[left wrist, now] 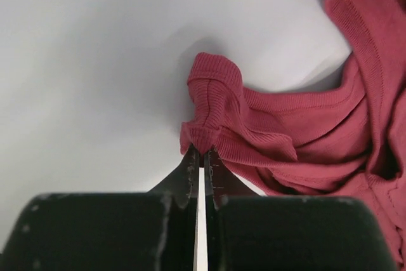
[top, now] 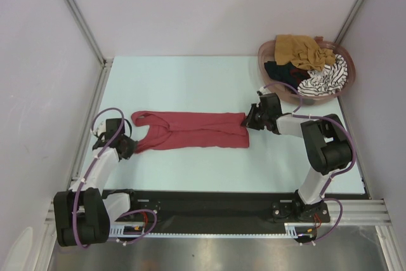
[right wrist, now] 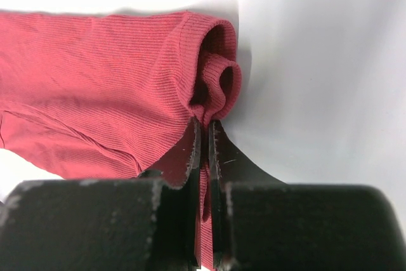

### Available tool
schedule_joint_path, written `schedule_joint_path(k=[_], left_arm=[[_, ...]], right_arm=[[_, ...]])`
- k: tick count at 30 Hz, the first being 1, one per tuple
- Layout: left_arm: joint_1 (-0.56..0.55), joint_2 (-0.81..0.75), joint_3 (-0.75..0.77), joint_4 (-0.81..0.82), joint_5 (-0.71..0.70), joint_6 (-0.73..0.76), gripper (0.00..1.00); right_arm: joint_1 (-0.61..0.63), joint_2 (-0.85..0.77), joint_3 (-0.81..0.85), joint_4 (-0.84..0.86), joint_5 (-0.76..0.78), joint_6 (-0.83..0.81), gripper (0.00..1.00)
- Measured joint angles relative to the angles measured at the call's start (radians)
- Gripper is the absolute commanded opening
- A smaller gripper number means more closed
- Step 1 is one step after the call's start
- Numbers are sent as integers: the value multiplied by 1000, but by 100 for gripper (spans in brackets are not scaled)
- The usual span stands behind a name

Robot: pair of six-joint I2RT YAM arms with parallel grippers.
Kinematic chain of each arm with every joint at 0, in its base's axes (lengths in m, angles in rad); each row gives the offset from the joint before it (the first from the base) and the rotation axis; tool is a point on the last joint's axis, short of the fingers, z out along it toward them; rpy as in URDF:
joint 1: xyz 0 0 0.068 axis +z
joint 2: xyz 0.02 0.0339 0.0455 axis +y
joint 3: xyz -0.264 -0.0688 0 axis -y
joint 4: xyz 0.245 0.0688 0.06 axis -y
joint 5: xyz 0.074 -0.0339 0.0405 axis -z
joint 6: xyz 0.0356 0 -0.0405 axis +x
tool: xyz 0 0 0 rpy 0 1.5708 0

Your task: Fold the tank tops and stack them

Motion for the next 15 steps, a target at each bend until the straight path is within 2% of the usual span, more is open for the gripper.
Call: schedule_joint_path(k=[2, 7, 12, 14, 15], left_arm=[[0, 1, 26, -21, -25, 1, 5], [0, 26, 119, -55, -91, 1, 5], [0, 54, 144, -55, -109, 1, 7], [0, 76, 153, -62, -114, 1, 16], [0, 87, 158, -65, -117, 3, 37]], right_arm=[[0, 0, 0, -1, -3, 0, 0], [0, 0, 0, -4, -11, 0, 0], [0, 2, 0, -4, -18, 6, 0], [0, 2, 0, -4, -19, 7, 0], [0, 3, 0, -4, -19, 7, 0]])
